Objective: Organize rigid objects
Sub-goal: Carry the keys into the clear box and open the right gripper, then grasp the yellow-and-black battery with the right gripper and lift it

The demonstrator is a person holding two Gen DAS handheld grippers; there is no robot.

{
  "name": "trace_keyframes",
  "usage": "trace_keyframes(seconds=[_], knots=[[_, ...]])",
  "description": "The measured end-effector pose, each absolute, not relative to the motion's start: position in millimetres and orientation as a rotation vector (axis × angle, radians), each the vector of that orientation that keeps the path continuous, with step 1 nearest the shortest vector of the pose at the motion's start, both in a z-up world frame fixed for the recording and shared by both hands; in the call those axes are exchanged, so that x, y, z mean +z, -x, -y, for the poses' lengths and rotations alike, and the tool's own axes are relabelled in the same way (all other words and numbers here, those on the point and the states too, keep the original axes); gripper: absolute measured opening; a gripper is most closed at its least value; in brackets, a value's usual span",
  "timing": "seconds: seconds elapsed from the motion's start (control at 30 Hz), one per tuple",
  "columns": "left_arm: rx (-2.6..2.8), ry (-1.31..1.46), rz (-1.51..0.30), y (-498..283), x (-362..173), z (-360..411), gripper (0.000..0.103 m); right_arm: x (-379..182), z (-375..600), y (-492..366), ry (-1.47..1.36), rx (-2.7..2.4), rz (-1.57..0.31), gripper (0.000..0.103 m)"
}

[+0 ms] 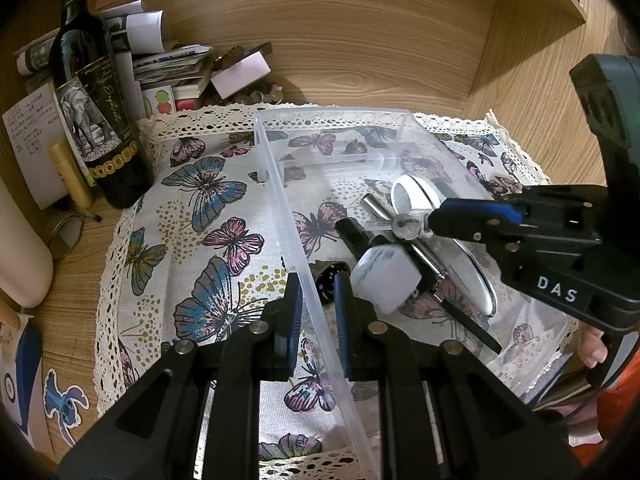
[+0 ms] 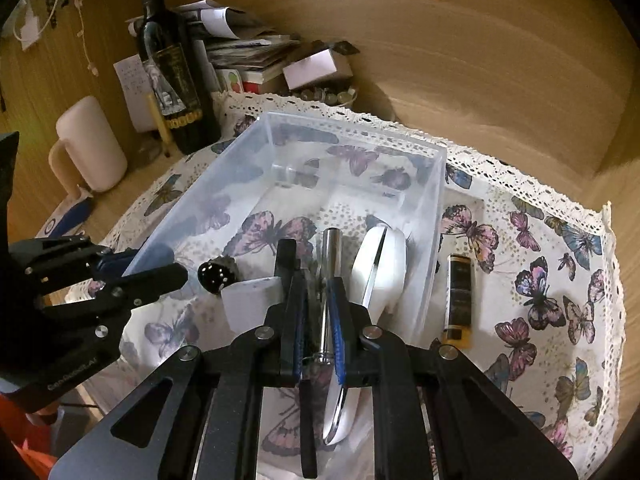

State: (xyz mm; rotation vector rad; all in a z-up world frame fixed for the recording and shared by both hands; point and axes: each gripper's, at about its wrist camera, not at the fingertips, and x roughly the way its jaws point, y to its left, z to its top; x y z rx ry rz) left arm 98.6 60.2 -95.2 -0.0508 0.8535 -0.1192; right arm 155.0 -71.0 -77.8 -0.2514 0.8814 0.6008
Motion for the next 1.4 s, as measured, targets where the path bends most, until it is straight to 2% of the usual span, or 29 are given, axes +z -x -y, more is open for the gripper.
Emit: trace_keyframes(seconds=[0.23, 0.33, 0.4, 0.57, 0.63, 0.97, 1.33, 1.4], knots=[[-0.119, 0.051, -0.853, -98, -95, -60, 0.015, -57, 85, -151, 0.224, 0.575, -0.820, 0.011], [-0.119, 0.051, -0.853, -98, -95, -60, 0.015, -48, 97, -151, 0.198, 0.546, -0.793, 0.014], [-0.119, 0.051, -0.853, -98, -95, -60, 0.015, -42, 106, -152, 0.184, 0.520, -0.772, 0.018], [-0.119, 0.051, -0.853, -98, -95, -60, 0.015, -32, 135, -159, 0.150, 0.434, -0.733, 0.036], [-0.119, 0.050, -0.853, -98, -95, -60, 0.015, -33, 146, -165, 0.139, 0.400, -0.735, 0.039], [-0.119, 0.048, -0.855, -98, -95, -61, 0.015, -83, 172, -200, 0.094, 0.339, -0.888, 0.039], [-0.122, 0.051, -0.859, -99, -96, -64, 0.015, -121, 153, -223, 0.105, 0.399, -1.007, 0.039], [-0.121, 0.050, -0.859, -99, -97, -64, 0.015, -129, 148, -225, 0.134, 0.390, -1.016, 0.030]])
